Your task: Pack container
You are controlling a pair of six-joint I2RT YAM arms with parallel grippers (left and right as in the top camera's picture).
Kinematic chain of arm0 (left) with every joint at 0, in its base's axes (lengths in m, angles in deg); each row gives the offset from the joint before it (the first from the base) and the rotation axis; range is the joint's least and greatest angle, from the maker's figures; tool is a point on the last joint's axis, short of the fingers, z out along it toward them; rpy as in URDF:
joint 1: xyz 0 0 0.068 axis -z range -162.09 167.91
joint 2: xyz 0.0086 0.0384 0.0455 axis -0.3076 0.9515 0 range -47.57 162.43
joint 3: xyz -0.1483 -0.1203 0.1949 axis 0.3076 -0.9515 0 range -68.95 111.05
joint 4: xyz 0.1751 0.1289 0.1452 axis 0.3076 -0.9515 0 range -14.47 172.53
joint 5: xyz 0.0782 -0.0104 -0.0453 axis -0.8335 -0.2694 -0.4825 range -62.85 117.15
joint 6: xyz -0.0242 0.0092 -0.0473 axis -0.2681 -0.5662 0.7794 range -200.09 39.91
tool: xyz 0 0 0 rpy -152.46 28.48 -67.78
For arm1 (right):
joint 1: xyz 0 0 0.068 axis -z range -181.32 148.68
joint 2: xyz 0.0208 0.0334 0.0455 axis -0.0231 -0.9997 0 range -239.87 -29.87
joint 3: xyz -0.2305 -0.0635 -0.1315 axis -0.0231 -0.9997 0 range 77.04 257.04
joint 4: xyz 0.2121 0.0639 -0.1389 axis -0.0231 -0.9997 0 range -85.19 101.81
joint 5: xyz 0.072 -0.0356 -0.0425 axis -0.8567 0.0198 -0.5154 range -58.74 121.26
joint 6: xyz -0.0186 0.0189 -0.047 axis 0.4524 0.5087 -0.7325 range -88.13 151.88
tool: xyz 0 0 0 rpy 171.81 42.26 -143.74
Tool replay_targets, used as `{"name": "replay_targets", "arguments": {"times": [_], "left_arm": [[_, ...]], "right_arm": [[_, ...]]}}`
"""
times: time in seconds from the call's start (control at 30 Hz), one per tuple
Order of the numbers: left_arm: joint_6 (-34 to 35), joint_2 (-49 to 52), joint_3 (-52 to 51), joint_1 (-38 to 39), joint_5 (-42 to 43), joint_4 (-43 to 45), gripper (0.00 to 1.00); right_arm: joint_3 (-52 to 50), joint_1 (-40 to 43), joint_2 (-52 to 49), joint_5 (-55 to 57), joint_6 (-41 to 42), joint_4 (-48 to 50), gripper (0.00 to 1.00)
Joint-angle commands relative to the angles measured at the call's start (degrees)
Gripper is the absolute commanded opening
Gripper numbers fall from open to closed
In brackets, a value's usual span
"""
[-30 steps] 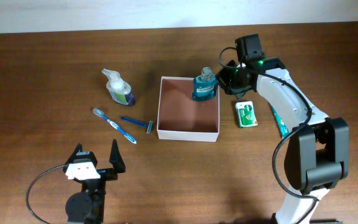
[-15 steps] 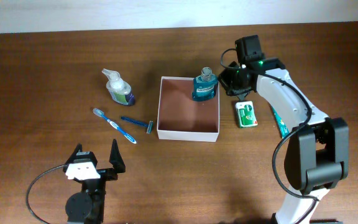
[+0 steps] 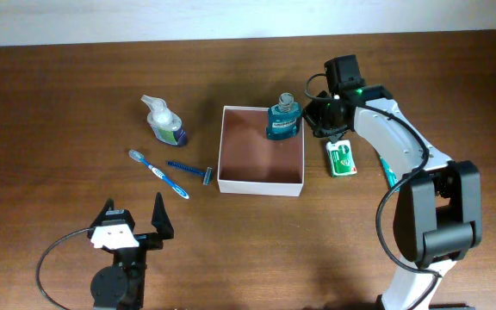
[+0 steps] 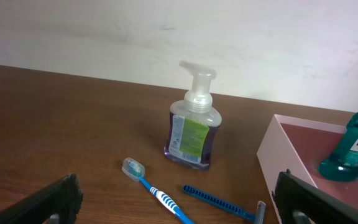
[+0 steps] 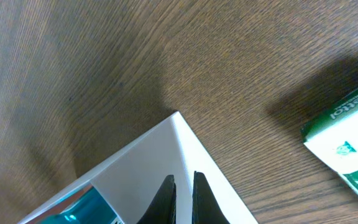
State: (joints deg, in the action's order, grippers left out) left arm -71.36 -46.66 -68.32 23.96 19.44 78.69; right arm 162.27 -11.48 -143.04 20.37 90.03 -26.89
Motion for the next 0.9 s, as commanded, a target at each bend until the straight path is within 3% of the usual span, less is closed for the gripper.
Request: {"name": "replay_targets", "arguments": {"times": [0.0, 0.87], "left_arm": [[-0.9, -0.2, -0.1, 0.2, 0.4, -0.1, 1.0], [-0.9, -0.2, -0.1, 0.2, 0.4, -0.1, 0.99]], "right_arm": [[-0.3, -0.1, -0.8, -1.4, 0.0, 0.2, 0.05], [-0.3, -0.1, -0.8, -6.8, -0.7, 1.5, 0.05]]}}
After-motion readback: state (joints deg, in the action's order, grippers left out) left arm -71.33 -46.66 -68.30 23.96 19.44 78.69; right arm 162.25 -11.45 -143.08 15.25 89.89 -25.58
